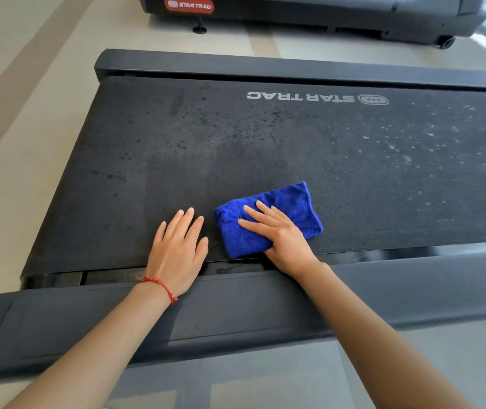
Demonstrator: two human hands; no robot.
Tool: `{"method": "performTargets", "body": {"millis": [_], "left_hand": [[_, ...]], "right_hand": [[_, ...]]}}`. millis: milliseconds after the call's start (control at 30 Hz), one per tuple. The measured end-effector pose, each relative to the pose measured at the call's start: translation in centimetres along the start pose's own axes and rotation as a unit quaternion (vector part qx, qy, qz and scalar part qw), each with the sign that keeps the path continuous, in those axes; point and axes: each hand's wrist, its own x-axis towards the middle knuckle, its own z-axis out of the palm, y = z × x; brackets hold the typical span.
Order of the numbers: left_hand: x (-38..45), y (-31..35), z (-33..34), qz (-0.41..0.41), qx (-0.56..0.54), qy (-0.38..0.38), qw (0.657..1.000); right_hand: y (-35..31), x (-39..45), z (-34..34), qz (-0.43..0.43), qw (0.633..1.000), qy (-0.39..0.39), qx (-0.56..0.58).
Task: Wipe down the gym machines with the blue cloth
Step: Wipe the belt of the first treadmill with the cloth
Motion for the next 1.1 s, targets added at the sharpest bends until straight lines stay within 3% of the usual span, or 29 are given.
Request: {"method": "performTargets", "body": {"millis": [367, 667, 1100], "left_hand": [[0.2, 4.5, 0.7, -0.026, -0.047, -0.019, 0.998], [0.9, 6.3, 1.9, 0.010, -0.001, -0.025, 1.000], [0.9, 6.4, 2.0, 0.001, 0.010, -0.028, 1.000]], "right_hand": [[0.9, -2.0, -1.2, -0.006, 1.000, -0.013, 0.019], [4.5, -4.1, -3.4, 0.056, 0.998, 0.017, -0.002], [7.3, 0.6, -2.6, 0.026, 0.998, 0.046, -0.034]]}}
